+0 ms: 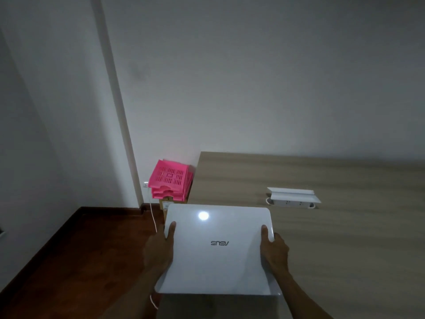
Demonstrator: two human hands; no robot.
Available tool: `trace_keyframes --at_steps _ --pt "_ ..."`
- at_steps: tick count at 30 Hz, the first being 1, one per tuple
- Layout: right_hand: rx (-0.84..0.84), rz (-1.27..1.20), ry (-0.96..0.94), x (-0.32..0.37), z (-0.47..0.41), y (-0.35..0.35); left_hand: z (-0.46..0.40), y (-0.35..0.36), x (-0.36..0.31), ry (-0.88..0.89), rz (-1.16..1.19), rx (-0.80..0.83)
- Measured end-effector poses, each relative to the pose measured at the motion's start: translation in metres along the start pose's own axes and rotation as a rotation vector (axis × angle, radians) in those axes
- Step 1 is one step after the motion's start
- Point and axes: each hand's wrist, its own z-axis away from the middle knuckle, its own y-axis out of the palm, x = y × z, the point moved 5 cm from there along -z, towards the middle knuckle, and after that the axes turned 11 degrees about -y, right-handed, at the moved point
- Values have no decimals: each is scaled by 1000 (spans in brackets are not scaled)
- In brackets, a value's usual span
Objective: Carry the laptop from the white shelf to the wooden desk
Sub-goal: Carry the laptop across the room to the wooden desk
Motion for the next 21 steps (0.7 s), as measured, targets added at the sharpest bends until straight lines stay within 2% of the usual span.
trace_keyframes --at_steps 2,6,11,17,21 --pt "20 -8 43 -6 -25 12 -16 16 -5 -29 7 -19" --pt "47 -9 115 -19 -62 34 -48 52 -5 -111 -59 126" --pt "79 23 148 -34 -100 65 -93 94 7 -174 -136 174" --pt "76 65 253 -72 -135 107 -140 160 31 -277 -51 293" --pt "77 87 278 -88 -156 130 -163 187 38 -281 -26 391"
